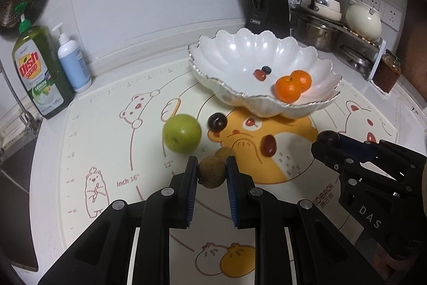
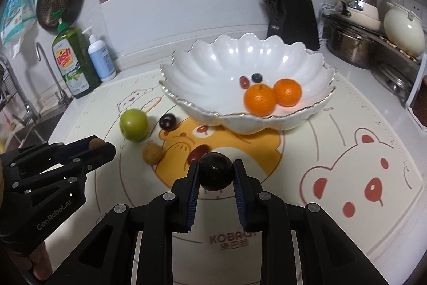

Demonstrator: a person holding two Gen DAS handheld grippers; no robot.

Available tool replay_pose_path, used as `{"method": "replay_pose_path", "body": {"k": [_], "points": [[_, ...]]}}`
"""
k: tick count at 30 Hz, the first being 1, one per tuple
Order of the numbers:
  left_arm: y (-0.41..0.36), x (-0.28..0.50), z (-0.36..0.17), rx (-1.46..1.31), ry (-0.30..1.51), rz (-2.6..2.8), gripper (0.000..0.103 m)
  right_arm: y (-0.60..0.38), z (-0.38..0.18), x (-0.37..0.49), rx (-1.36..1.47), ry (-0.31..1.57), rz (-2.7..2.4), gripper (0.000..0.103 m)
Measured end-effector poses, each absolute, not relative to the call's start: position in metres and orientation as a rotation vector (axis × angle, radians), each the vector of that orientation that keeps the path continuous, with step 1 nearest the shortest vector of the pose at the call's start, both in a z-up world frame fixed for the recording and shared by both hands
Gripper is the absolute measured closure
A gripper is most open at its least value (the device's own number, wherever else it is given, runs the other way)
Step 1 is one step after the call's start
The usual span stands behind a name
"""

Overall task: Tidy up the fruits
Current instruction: 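Lift and carry the brown fruit and dark plum over the white bowl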

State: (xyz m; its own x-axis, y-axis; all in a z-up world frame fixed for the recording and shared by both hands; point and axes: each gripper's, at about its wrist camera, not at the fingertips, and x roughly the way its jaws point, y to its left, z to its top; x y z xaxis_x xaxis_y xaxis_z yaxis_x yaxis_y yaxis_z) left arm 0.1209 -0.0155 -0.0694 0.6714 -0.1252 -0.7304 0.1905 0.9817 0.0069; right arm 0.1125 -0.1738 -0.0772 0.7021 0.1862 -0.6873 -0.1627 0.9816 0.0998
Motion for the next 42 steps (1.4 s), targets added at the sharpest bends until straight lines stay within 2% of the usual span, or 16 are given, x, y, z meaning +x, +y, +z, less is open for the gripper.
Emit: {"method": "replay_pose_path", "body": {"k": [30,42], "points": [[-0.056,0.176,-0.026,0.108,0.738,-0.223,0.081,-0.222,-0.029,0.152,0.053,0.667,0.107,0.077],[-0.062,0.209,-0.027,0.107,0.739,-0.227,0.081,-0.231,-0.031,0.183,0.054,0.675,0.083,0.077]]}}
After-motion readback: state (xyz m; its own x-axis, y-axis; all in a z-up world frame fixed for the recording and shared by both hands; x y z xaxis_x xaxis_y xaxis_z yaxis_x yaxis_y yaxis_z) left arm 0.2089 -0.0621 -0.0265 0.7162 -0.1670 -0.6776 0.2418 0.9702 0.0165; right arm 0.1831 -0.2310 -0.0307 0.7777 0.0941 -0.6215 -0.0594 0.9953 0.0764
